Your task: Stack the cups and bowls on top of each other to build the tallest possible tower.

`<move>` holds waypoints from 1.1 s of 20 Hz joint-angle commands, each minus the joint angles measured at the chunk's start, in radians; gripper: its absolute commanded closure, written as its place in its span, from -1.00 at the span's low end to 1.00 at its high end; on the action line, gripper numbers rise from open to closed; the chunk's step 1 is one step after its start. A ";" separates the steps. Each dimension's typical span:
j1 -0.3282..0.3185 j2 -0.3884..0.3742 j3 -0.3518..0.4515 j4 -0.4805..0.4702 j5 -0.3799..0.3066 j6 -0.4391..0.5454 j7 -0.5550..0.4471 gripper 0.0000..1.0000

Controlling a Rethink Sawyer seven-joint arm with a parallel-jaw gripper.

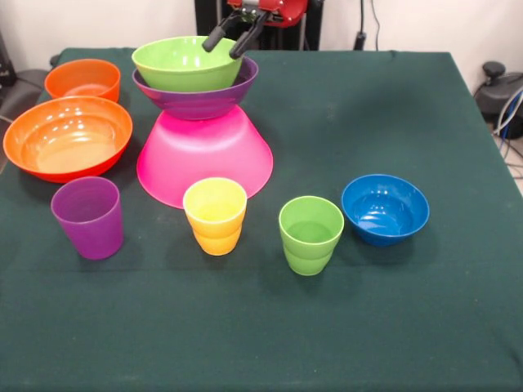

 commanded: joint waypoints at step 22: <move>-0.091 -0.011 0.248 -0.016 -0.027 -0.258 -0.117 -1.00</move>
